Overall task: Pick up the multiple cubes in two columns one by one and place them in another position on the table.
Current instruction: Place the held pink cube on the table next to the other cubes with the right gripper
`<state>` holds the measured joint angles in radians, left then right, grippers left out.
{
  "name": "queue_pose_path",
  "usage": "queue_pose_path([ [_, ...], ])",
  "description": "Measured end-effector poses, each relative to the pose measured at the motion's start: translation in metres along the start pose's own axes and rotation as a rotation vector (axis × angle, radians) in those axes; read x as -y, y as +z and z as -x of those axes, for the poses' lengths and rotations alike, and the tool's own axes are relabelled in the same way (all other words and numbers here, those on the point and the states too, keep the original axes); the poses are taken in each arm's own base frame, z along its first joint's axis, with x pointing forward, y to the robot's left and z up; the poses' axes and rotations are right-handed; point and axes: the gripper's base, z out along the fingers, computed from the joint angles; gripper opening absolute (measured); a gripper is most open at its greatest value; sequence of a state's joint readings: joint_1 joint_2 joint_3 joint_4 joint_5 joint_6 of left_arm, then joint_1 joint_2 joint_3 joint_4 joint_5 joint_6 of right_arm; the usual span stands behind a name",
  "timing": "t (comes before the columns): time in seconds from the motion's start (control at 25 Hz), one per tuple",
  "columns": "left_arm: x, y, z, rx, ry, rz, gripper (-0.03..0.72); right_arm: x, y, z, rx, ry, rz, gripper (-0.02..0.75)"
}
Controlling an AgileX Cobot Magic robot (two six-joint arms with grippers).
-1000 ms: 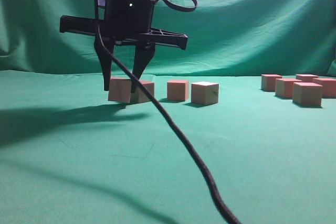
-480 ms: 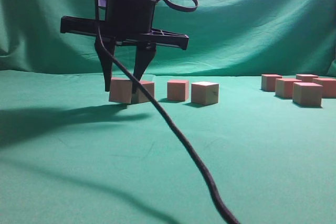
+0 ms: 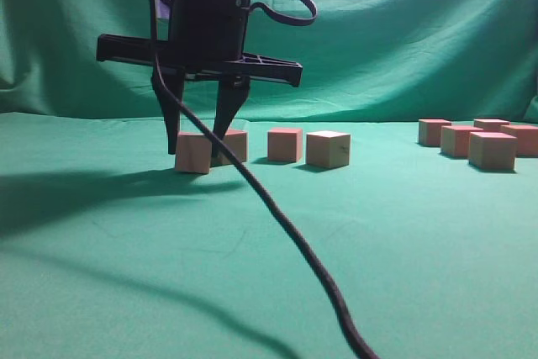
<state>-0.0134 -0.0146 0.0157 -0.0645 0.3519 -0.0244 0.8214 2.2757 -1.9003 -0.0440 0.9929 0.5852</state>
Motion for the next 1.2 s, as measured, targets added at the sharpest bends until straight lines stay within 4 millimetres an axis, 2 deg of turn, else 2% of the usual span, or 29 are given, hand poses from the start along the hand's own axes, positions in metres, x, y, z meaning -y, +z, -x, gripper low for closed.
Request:
queue_pose_path([
  [0.16,0.0,0.0,0.0,0.0,0.0,0.0,0.0,0.0,0.001,0.0,-0.003,-0.013,0.0,0.262],
  [0.44,0.0,0.0,0.0,0.0,0.0,0.0,0.0,0.001,0.002,-0.002,-0.024,-0.036,-0.008,0.585],
  [0.6,0.0,0.0,0.0,0.0,0.0,0.0,0.0,0.003,-0.003,-0.005,-0.088,-0.076,-0.042,0.584],
  [0.64,0.0,0.0,0.0,0.0,0.0,0.0,0.0,0.002,-0.007,-0.004,-0.097,-0.094,-0.047,0.625],
  [0.8,0.0,0.0,0.0,0.0,0.0,0.0,0.0,-0.007,-0.042,0.015,-0.032,-0.157,-0.026,0.61],
  [0.92,0.0,0.0,0.0,0.0,0.0,0.0,0.0,-0.014,-0.079,0.03,0.083,-0.207,0.022,0.61],
  [1.08,0.0,0.0,0.0,0.0,0.0,0.0,0.0,-0.011,-0.131,0.032,0.183,-0.285,0.044,0.61],
  [1.2,0.0,0.0,0.0,0.0,0.0,0.0,0.0,-0.003,-0.18,0.029,0.279,-0.315,0.042,0.61],
])
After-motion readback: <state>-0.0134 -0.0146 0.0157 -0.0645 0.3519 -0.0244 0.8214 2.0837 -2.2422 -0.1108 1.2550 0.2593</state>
